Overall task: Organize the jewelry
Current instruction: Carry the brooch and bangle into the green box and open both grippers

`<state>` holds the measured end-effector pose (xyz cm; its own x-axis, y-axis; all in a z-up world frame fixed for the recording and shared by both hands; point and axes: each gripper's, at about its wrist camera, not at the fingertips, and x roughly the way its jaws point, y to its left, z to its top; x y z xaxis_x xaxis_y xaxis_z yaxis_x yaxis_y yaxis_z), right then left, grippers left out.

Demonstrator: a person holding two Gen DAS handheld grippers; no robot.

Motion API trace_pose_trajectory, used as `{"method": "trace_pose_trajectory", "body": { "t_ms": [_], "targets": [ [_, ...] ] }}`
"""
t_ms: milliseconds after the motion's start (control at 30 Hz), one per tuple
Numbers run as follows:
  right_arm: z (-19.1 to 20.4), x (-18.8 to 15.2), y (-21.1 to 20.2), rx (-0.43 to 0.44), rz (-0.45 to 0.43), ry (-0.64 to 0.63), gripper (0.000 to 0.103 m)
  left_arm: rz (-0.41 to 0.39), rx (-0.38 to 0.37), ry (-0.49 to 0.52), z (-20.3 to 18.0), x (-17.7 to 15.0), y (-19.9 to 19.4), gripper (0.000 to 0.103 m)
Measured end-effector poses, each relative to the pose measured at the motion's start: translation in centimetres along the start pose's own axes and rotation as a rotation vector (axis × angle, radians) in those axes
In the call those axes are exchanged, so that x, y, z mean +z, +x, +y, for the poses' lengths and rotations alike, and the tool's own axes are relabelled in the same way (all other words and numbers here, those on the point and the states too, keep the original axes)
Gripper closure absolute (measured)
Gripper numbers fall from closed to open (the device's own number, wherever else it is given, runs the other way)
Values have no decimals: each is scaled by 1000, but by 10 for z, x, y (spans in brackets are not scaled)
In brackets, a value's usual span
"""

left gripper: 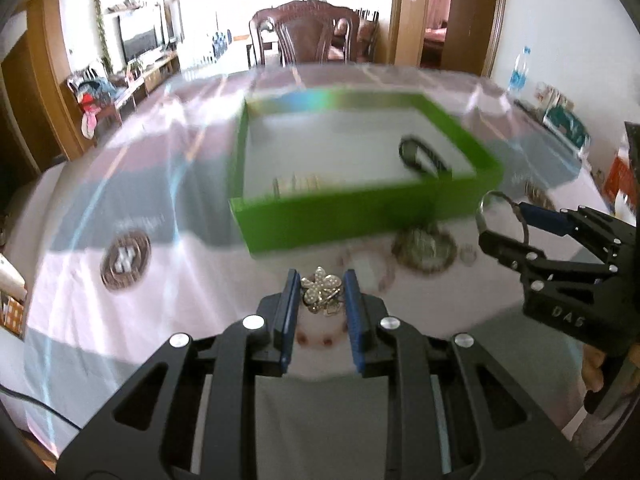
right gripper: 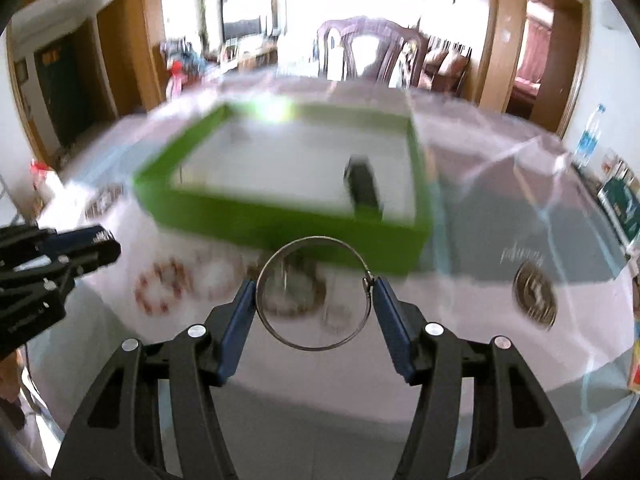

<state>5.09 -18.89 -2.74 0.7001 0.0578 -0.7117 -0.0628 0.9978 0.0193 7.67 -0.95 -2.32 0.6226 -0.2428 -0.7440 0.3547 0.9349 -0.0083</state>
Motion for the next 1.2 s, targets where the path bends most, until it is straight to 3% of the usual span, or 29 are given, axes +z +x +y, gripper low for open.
{"method": "trace_pose_trajectory", "body": {
  "t_ms": [167, 300, 500, 767, 800, 867, 1033, 1200],
  "targets": [
    [0, 50, -5, -28, -102, -27, 44, -78, -25, -22, 10, 54, -1, 80],
    [3, 79, 29, -48, -73, -32, 44, -78, 3, -36, 11, 91, 29, 80],
    [6, 79, 79, -48, 15, -30, 44, -10, 33, -76, 16, 98, 76, 80],
    [2, 74, 90, -72, 23, -27, 43, 22, 40, -92, 18, 94, 96, 79],
    [2, 74, 89, -75, 17, -30, 41, 21, 42, -90, 18, 93, 96, 76],
    [2, 74, 83, -91, 2, -32, 29, 14, 52, -85, 18, 93, 93, 46],
    [-5, 67, 54, -62, -27, -6, 29, -14, 64, -63, 16, 86, 74, 43],
    [-16, 41, 16, -52, -29, 13, 29, -23, 95, -76, 26, 57, 40, 37]
  ]
}}
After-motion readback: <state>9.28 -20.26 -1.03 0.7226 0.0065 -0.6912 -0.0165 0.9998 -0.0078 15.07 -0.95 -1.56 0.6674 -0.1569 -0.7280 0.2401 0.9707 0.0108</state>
